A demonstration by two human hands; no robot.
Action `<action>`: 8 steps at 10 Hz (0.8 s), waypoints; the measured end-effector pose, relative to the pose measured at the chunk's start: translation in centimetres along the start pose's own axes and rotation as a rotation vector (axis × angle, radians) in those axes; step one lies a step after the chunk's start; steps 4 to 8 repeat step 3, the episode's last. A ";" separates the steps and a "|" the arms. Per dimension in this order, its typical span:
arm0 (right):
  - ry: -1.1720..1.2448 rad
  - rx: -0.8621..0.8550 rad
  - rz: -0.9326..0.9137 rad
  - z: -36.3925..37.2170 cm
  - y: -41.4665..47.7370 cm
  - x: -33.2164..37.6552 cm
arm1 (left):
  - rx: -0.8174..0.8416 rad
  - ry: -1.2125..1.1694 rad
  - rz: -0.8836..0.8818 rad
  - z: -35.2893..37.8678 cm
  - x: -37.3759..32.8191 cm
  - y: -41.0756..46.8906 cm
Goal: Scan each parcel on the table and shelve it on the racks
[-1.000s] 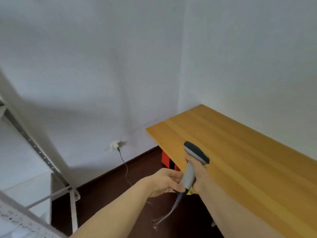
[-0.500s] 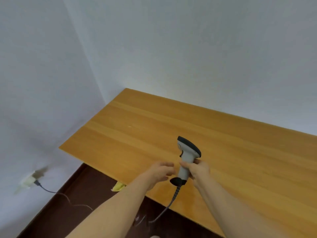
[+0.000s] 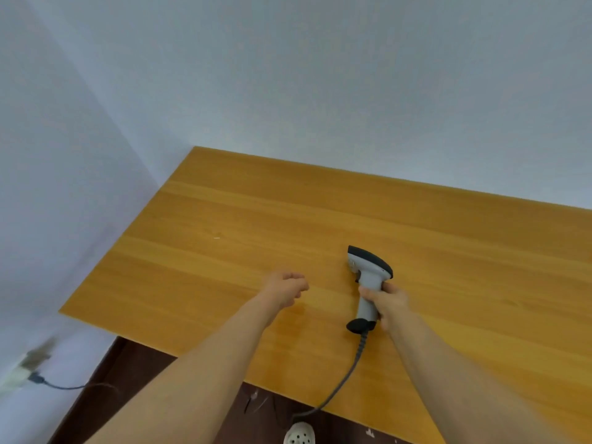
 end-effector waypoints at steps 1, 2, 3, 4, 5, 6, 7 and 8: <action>0.000 0.011 -0.008 -0.1 0.5 -0.4 | -0.009 0.005 -0.009 0.3 0.2 0.0; -0.039 -0.001 0.018 -0.9 0.2 -0.3 | 0.002 0.010 -0.016 0.6 0.3 -0.5; -0.061 0.009 0.020 -1.5 -0.6 -0.2 | 0.004 0.000 -0.027 0.5 0.9 -1.6; -0.061 0.009 0.020 -1.5 -0.6 -0.2 | 0.004 0.000 -0.027 0.5 0.9 -1.6; -0.061 0.009 0.020 -1.5 -0.6 -0.2 | 0.004 0.000 -0.027 0.5 0.9 -1.6; -0.061 0.009 0.020 -1.5 -0.6 -0.2 | 0.004 0.000 -0.027 0.5 0.9 -1.6; -0.061 0.009 0.020 -1.5 -0.6 -0.2 | 0.004 0.000 -0.027 0.5 0.9 -1.6; -0.061 0.009 0.020 -1.5 -0.6 -0.2 | 0.004 0.000 -0.027 0.5 0.9 -1.6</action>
Point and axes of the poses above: each hand's wrist, its own y-axis towards the middle knuckle, its own z-axis out of the palm, x = y × z, the point moved 3 cm from there along y, towards the middle knuckle, and after that the axes turned 15 degrees about -y, right-handed, at the moved point
